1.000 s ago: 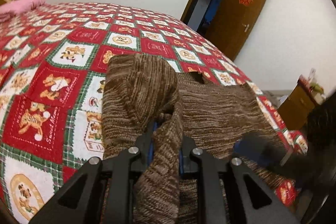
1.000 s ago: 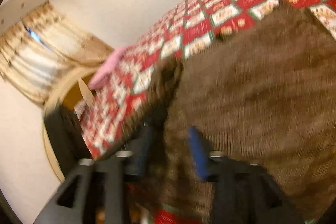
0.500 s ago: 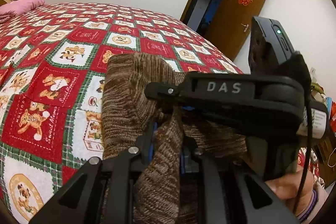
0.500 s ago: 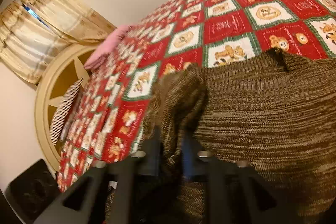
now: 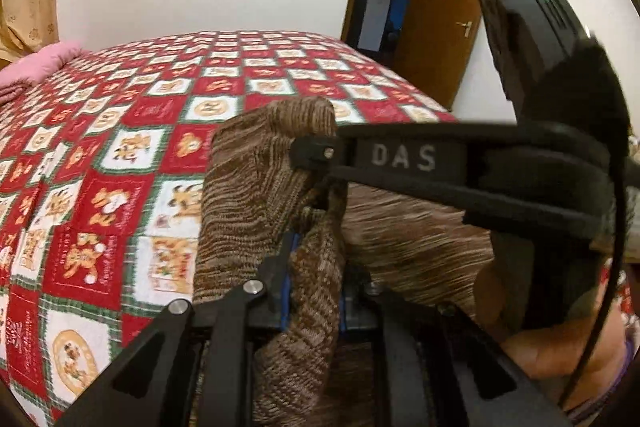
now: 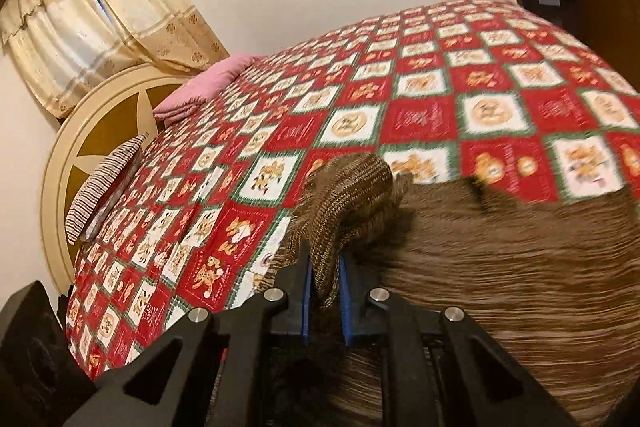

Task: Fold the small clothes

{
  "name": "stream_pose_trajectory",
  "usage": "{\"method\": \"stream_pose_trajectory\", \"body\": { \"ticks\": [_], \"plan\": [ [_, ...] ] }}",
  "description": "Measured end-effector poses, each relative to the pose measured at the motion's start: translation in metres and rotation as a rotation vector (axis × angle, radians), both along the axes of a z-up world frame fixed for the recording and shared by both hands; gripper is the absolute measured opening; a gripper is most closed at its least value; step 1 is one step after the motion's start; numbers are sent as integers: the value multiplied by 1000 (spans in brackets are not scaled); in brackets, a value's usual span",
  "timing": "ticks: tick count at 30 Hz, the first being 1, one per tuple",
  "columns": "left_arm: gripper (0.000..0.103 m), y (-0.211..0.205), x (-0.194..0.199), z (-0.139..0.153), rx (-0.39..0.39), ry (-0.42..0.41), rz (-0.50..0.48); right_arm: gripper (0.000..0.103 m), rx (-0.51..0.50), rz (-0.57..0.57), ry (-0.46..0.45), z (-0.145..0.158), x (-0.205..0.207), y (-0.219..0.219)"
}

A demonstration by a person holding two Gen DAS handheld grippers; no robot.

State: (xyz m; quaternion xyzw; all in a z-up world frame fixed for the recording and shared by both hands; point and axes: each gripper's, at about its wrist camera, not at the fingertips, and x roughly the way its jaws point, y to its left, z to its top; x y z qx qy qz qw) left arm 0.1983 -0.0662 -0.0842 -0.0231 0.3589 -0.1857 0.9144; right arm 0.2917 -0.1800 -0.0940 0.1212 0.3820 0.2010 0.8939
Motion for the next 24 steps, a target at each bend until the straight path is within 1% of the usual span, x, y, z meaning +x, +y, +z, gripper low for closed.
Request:
{"method": "stream_pose_trajectory", "body": {
  "ticks": [3,9,14,17,19,21,24],
  "plan": [
    [17,-19,-1,8,-11,12,-33,11,-33,-9,-13,9,-7,-19],
    [17,-62,-3,12,8,10,-85,11,-107,-15,-33,25,-15,-55],
    [17,-94,0,13,4,39,-108,11,-157,-22,-32,29,-17,-88],
    [17,-116,0,11,20,42,-128,10,-171,-34,-19,26,-16,-110],
    [17,-133,-1,6,31,59,-137,10,-172,-52,-5,20,-16,-126],
    [17,-143,0,-1,48,79,-136,10,-154,-69,19,11,-16,-142],
    [16,-161,-1,-14,98,95,-128,9,-124,-96,52,-5,-17,-160]
  ]
}}
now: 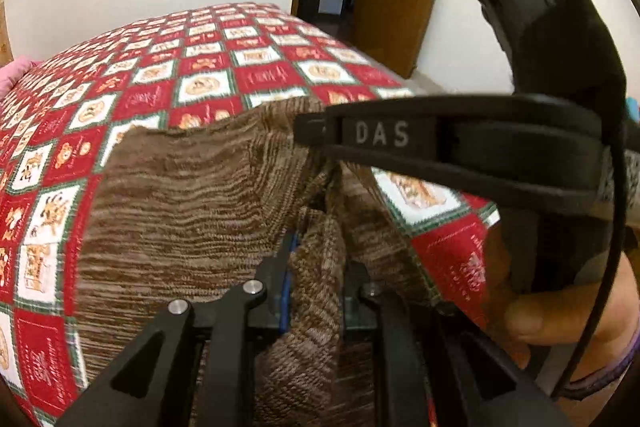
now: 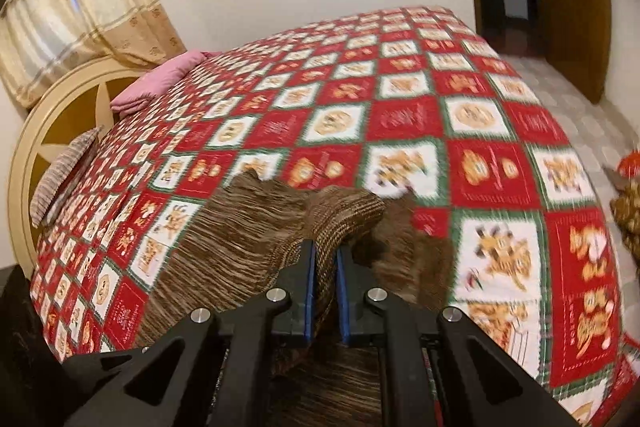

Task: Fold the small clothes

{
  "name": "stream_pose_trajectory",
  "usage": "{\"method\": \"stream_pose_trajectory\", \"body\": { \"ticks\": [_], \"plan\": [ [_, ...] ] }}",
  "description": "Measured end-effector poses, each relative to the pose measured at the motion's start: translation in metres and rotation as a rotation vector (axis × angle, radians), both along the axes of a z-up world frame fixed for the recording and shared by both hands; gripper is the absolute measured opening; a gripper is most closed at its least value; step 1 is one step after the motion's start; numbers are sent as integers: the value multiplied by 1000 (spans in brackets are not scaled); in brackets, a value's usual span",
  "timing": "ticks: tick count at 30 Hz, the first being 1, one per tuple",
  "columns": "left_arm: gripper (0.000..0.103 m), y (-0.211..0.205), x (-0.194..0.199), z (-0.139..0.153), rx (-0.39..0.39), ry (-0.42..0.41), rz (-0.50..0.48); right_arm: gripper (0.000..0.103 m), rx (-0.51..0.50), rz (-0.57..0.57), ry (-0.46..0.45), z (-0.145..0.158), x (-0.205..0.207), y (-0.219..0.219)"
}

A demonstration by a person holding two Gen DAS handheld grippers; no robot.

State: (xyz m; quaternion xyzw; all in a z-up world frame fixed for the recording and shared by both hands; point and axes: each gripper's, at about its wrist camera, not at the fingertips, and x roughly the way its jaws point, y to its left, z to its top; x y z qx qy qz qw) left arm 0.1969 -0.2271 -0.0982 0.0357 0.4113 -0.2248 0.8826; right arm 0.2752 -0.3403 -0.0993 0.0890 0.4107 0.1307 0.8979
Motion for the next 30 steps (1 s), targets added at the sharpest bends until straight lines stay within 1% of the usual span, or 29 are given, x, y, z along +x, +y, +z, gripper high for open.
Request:
{"method": "stream_pose_trajectory", "body": {
  "ticks": [2,6,10,13,15,18,21,24,27,28,30],
  "plan": [
    [17,-5,-2,-5,14,2,0,8,8,-17,18,-11,-1,-7],
    [16,-14,-6,-10,45,-14,-2,8,21,-33,28,-23,-4,-15],
    [16,-20,-6,-11,60,-23,-3,6,29,-38,23,-25,-3,-17],
    [16,-22,-5,-9,59,-22,9,6,33,-31,17,-23,-2,-16],
    [16,-25,-9,-4,53,-39,6,5,35,-28,2,-18,-3,-18],
    [16,-31,-14,-2,41,-37,-4,5,32,-34,-3,-15,-3,-23],
    [16,-38,-16,-14,73,-36,-10,5,9,-45,20,-24,-2,-25],
    [17,-41,-24,-14,95,-83,-38,5,8,-78,32,-33,-4,-30],
    [17,-39,-31,-12,93,-105,-61,5,41,-97,-5,-27,-17,-32],
    [17,-37,-33,-12,85,-105,-70,5,36,-99,-25,-23,-23,-31],
    [17,-38,-36,-12,80,-101,-88,5,-11,-108,-47,-16,-31,-28]
  ]
}}
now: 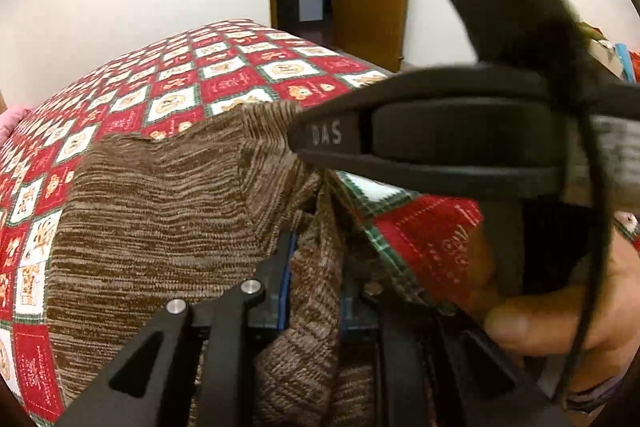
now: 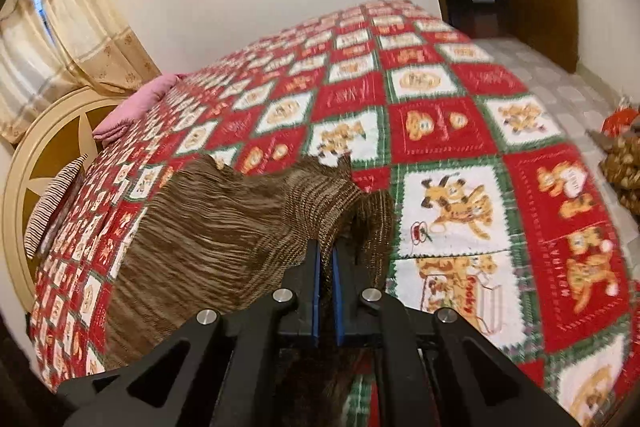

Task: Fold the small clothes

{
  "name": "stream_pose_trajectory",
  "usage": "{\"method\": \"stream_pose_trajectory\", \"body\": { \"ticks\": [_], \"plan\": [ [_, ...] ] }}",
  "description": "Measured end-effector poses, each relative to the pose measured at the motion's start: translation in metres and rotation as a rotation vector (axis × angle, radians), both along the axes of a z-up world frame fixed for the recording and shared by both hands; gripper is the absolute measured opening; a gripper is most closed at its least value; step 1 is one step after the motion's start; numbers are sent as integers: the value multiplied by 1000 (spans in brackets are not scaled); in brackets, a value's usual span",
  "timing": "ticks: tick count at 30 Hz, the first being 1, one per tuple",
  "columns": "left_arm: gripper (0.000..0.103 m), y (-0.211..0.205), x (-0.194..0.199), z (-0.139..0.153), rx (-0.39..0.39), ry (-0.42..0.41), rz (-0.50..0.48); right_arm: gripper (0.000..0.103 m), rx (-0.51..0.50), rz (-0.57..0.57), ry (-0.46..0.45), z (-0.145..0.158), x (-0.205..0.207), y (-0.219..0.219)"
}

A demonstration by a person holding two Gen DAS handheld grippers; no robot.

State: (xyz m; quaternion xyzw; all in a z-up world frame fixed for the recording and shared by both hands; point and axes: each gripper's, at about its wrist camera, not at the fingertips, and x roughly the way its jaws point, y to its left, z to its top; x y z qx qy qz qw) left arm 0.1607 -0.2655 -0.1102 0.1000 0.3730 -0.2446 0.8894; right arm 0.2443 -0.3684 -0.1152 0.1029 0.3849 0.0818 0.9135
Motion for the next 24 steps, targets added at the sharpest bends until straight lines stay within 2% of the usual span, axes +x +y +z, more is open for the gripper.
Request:
{"method": "stream_pose_trajectory", "body": {
  "ticks": [2,4,6,7,8,9,10,11,12,15,18,20,24],
  "plan": [
    [17,-3,-4,1,-11,-1,-23,5,-55,-21,17,-2,1,1],
    [18,-8,-7,1,0,2,-70,5,-87,-49,72,-16,8,-2],
    [28,-3,-7,5,-15,30,-93,5,-79,-52,89,-25,10,-6],
    [31,5,-8,10,-51,50,-113,6,-73,-66,75,-23,7,-10],
    [40,14,-10,16,-85,59,-132,6,-57,-76,71,-20,5,-13],
    [54,25,-14,23,-107,59,-143,13,-28,-91,71,-17,1,-19],
    [63,33,-17,29,-113,51,-139,26,3,-119,72,-14,-3,-26],
    [79,47,-23,37,-129,28,-129,33,39,-159,73,-9,-9,-34],
    [86,59,-27,43,-150,9,-122,43,85,-195,56,-3,-22,-42],
    [91,109,-29,56,-239,-21,-60,45,191,-224,4,12,-62,-56],
    [92,146,-15,50,-297,6,76,46,245,-176,-12,19,-99,-44],
    [90,159,3,33,-288,87,164,46,247,-112,-2,18,-119,-23],
    [90,168,12,3,-352,211,225,46,184,-33,22,9,-141,20]
  ]
}}
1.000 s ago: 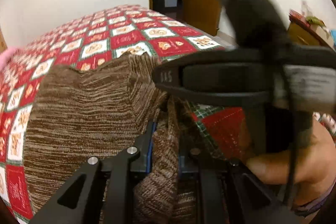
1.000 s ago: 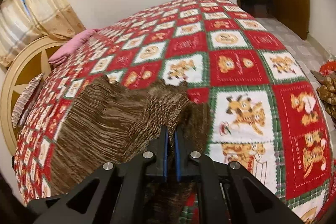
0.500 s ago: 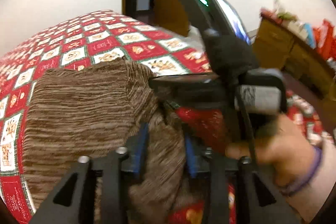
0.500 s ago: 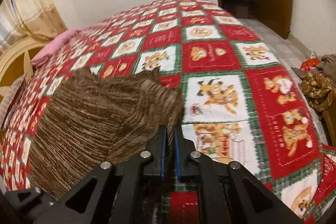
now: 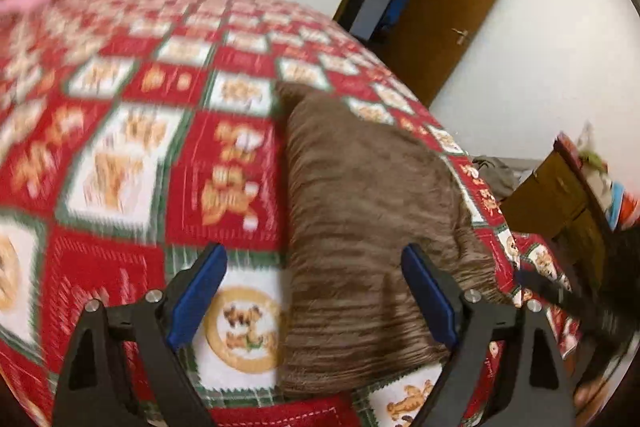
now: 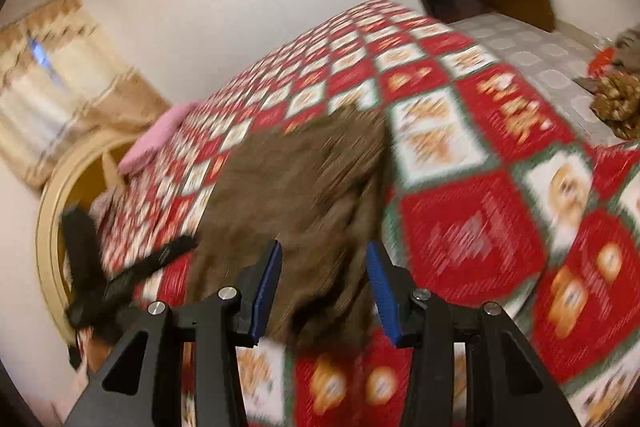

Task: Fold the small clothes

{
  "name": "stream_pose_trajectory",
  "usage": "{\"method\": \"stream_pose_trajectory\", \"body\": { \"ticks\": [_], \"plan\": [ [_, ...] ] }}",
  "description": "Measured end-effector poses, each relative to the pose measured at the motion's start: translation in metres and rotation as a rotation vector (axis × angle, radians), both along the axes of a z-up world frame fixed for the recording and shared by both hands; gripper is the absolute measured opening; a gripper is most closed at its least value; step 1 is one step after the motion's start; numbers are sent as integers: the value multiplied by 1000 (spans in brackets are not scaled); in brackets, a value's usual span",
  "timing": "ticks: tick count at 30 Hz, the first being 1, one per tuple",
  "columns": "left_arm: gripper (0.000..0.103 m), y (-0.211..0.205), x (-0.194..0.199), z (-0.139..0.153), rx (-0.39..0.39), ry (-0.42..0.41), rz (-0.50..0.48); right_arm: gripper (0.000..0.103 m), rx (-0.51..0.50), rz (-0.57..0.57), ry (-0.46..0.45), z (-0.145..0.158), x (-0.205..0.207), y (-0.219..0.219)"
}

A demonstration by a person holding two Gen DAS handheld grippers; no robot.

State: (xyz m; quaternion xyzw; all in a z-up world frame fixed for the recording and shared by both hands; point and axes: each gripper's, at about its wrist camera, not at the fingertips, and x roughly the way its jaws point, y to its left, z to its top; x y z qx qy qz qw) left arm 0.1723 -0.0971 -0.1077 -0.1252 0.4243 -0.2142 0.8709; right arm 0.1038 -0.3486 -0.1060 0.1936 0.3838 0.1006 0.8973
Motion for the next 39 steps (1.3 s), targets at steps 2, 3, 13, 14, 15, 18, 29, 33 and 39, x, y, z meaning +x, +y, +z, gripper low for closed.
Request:
{"method": "stream_pose_trajectory", "body": {
  "ticks": [2,3,13,14,15,18,29,33,39],
  "plan": [
    [90,-6,2,-16,-9,60,-10,46,-68,-5,14,-8,-4,14],
    [90,-8,0,-24,8,84,-6,46,-129,-23,30,-13,-3,21],
    [18,-35,-20,-19,33,95,-45,14,-160,-11,131,-39,-1,11],
    [17,-36,-23,-16,15,102,-52,14,-171,-5,141,-38,-2,8],
    [16,-34,-24,-13,-13,117,-51,14,-179,0,148,-38,-4,9],
    [15,-25,-32,-13,-140,206,-49,14,-199,37,181,-35,-3,7],
    [57,35,-40,-4,-84,161,25,15,-331,10,-30,35,7,19],
    [58,39,-11,11,29,49,87,15,-189,141,-91,35,57,68],
    [59,33,34,15,142,6,81,15,-91,275,68,-40,142,135]
  ]
}}
